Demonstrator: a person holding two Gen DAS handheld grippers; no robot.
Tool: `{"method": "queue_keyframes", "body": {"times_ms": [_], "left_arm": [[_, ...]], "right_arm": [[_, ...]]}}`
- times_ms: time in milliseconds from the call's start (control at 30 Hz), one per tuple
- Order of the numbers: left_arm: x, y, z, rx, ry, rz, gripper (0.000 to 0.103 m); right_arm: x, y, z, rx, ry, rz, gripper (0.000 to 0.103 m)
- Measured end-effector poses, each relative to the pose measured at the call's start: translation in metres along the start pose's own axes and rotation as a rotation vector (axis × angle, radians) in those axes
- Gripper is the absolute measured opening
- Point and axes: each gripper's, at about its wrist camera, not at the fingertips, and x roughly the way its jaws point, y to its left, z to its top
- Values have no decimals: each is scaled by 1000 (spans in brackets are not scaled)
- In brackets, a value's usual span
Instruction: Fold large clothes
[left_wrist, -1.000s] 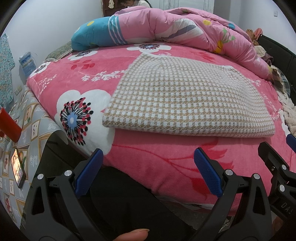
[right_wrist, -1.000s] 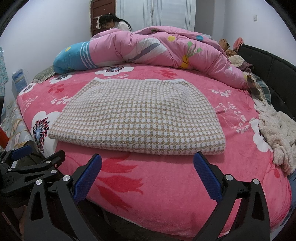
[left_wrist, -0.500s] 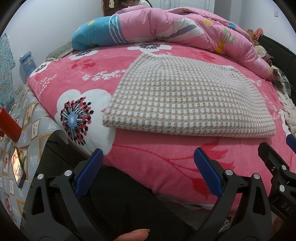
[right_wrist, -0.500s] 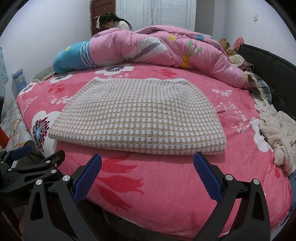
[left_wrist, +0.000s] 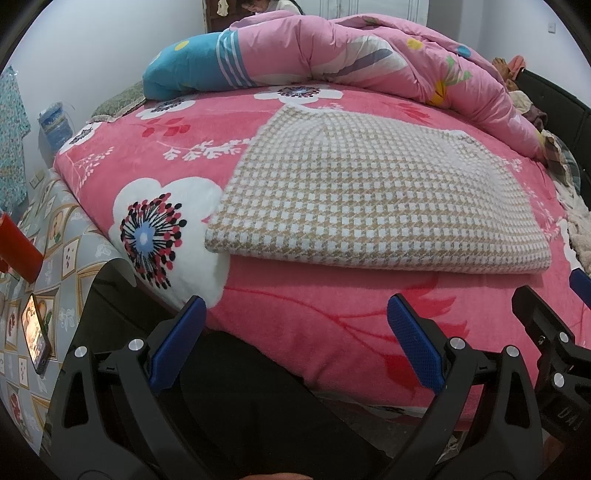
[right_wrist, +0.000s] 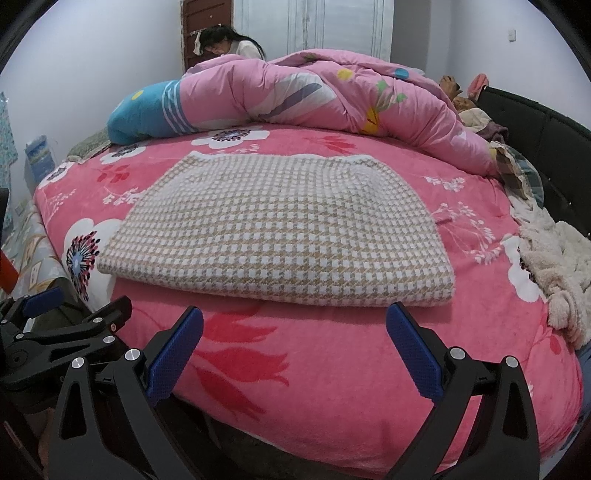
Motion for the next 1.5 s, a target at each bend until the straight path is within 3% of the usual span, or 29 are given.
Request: {"method": "queue_keyframes", "body": {"times_ms": [1500], "left_arm": [[-4,-8,0,-8,-4,6,95]], "right_arm": [[1,-1,-2,-1,5,4,96]]}}
